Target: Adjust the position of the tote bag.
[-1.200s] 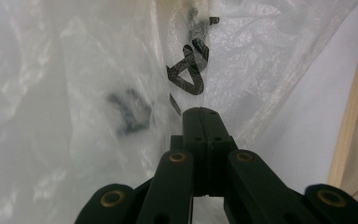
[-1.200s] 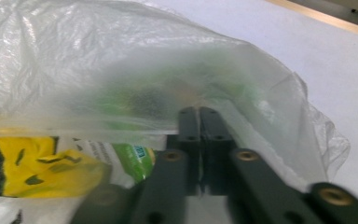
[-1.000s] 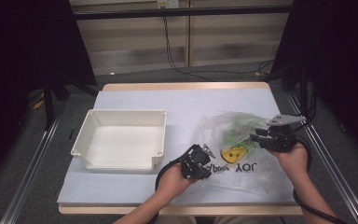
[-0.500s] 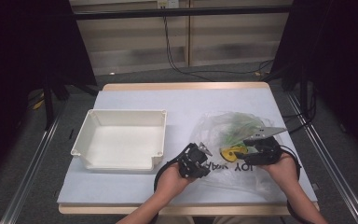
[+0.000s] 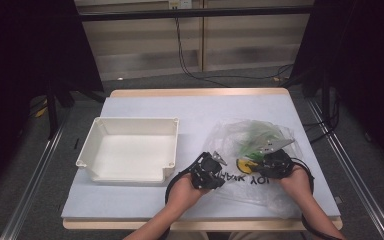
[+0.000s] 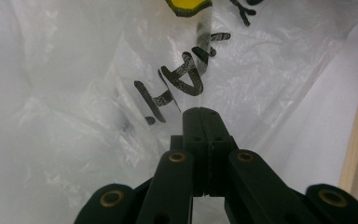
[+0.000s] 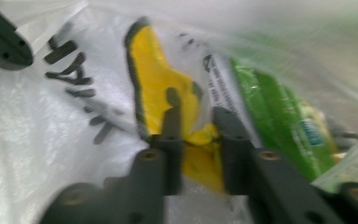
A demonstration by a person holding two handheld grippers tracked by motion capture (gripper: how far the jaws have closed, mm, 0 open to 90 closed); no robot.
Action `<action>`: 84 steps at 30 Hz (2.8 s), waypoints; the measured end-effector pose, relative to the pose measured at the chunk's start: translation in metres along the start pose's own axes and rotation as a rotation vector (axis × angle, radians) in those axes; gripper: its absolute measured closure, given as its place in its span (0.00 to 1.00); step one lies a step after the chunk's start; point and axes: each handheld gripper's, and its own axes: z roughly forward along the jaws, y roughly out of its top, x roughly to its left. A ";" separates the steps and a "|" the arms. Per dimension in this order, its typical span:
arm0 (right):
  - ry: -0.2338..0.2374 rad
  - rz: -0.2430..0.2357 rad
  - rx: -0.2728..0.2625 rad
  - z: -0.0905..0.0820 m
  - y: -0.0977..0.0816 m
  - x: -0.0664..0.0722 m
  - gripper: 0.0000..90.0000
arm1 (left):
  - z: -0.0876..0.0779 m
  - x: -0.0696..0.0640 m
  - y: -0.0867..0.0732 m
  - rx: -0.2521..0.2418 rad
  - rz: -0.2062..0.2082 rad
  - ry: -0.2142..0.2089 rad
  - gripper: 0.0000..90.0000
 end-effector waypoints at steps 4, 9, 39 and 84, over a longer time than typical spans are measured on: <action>0.039 -0.009 -0.003 0.002 -0.001 0.004 0.99 | -0.003 0.001 0.001 -0.026 0.001 0.007 0.85; 0.071 -0.023 -0.006 0.001 -0.001 0.016 0.99 | -0.006 -0.001 0.004 -0.072 0.006 0.017 0.76; 0.096 -0.021 -0.046 -0.005 -0.005 0.034 0.73 | 0.025 0.006 0.015 -0.060 0.017 0.033 1.00; -0.203 0.143 -0.160 -0.048 -0.020 -0.036 0.83 | 0.003 -0.017 0.016 -0.044 0.027 -0.098 0.97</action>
